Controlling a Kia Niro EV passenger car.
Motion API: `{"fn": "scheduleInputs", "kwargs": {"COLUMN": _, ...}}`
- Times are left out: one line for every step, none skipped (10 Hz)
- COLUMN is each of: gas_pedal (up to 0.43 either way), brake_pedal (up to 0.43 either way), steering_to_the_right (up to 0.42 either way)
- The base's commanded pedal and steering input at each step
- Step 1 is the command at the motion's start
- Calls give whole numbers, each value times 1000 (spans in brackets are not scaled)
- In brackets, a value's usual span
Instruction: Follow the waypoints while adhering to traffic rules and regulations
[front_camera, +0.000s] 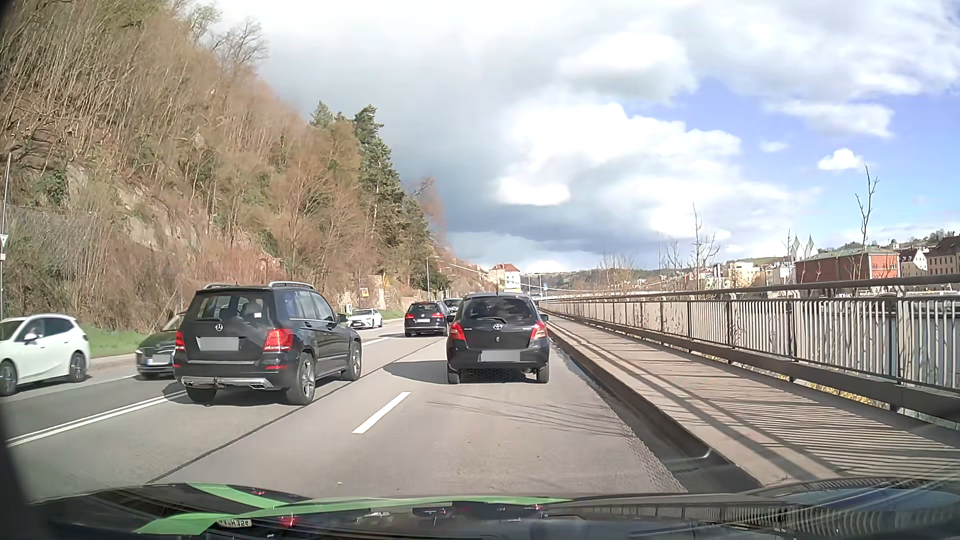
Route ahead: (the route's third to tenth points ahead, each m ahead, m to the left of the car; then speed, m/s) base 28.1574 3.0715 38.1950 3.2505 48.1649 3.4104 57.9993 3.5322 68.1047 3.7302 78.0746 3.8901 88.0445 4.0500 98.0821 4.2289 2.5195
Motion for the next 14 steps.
{"fn": "scheduleInputs", "kwargs": {"gas_pedal": 150, "brake_pedal": 0, "steering_to_the_right": -3}}
{"fn": "scheduleInputs", "kwargs": {"gas_pedal": 150, "brake_pedal": 0, "steering_to_the_right": -3}}
{"fn": "scheduleInputs", "kwargs": {"gas_pedal": 150, "brake_pedal": 0, "steering_to_the_right": -3}}
{"fn": "scheduleInputs", "kwargs": {"gas_pedal": 150, "brake_pedal": 0, "steering_to_the_right": -3}}
{"fn": "scheduleInputs", "kwargs": {"gas_pedal": 150, "brake_pedal": 0, "steering_to_the_right": -3}}
{"fn": "scheduleInputs", "kwargs": {"gas_pedal": 150, "brake_pedal": 0, "steering_to_the_right": -3}}
{"fn": "scheduleInputs", "kwargs": {"gas_pedal": 150, "brake_pedal": 0, "steering_to_the_right": -3}}
{"fn": "scheduleInputs", "kwargs": {"gas_pedal": 150, "brake_pedal": 0, "steering_to_the_right": -3}}
{"fn": "scheduleInputs", "kwargs": {"gas_pedal": 157, "brake_pedal": 0, "steering_to_the_right": -5}}
{"fn": "scheduleInputs", "kwargs": {"gas_pedal": 157, "brake_pedal": 0, "steering_to_the_right": -8}}
{"fn": "scheduleInputs", "kwargs": {"gas_pedal": 157, "brake_pedal": 0, "steering_to_the_right": -11}}
{"fn": "scheduleInputs", "kwargs": {"gas_pedal": 157, "brake_pedal": 0, "steering_to_the_right": -14}}
{"fn": "scheduleInputs", "kwargs": {"gas_pedal": 157, "brake_pedal": 0, "steering_to_the_right": -14}}
{"fn": "scheduleInputs", "kwargs": {"gas_pedal": 157, "brake_pedal": 0, "steering_to_the_right": -14}}
